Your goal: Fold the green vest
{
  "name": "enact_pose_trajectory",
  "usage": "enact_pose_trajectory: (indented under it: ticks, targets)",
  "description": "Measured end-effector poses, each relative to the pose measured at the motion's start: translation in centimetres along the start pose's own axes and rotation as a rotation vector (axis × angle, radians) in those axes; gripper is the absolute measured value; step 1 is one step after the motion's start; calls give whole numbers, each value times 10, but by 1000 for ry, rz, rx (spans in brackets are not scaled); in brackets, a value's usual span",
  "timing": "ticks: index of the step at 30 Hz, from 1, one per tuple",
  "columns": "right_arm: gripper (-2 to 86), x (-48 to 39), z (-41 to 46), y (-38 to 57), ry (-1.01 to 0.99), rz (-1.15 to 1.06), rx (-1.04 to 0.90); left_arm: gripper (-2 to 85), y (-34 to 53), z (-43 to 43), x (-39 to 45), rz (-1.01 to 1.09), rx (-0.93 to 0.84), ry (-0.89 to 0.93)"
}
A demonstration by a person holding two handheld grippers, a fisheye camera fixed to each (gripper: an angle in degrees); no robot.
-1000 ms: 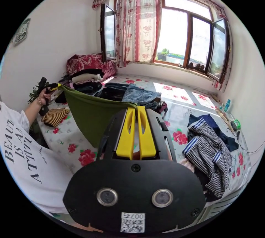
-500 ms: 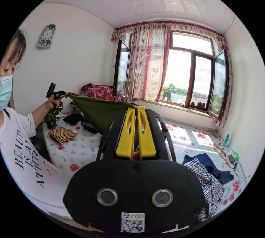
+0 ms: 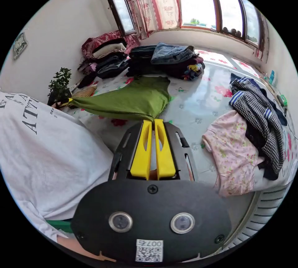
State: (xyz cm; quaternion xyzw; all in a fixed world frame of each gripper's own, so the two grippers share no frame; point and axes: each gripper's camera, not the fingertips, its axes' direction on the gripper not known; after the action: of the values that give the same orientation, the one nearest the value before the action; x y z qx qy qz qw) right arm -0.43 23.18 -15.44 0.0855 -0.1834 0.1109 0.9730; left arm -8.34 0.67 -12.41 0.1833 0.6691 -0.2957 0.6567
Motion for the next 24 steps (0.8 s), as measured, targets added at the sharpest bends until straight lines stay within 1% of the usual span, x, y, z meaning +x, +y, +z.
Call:
enact_pose_trajectory:
  ticks: [3,5,11,14,16,17,19,21,24]
  targets:
    - [0,13,19,14,-52,86,-54,-10,14,16,-17,-73,-29,5]
    - [0,19,26,11,-66,99,-78,-10,9,22,-19,-75,-38,10]
    - [1,44,38,-55,-103,71,-68,-7,-57,49,-23,-36,-14,16]
    - [6,60,57,-106,-76,85,-41,7,-107,78,-39,-74,6,-67]
    - [15,73,78,-147,-17,159,-5,57,-142,97,-52,-143,81,-170]
    - [18,76,83,-155,2,178,3,63,-149,101,-55,-161,100,-180]
    - [29,88,110,-178,78,259,-47,78,-165,114,-68,-245,127,-218]
    - [37,94,129,-180,101,294,-120,83,-166,124,-71,-247,99,-255]
    - [50,93,145,-155,119,287,-189,86,-147,143,-70,-181,-12,-303]
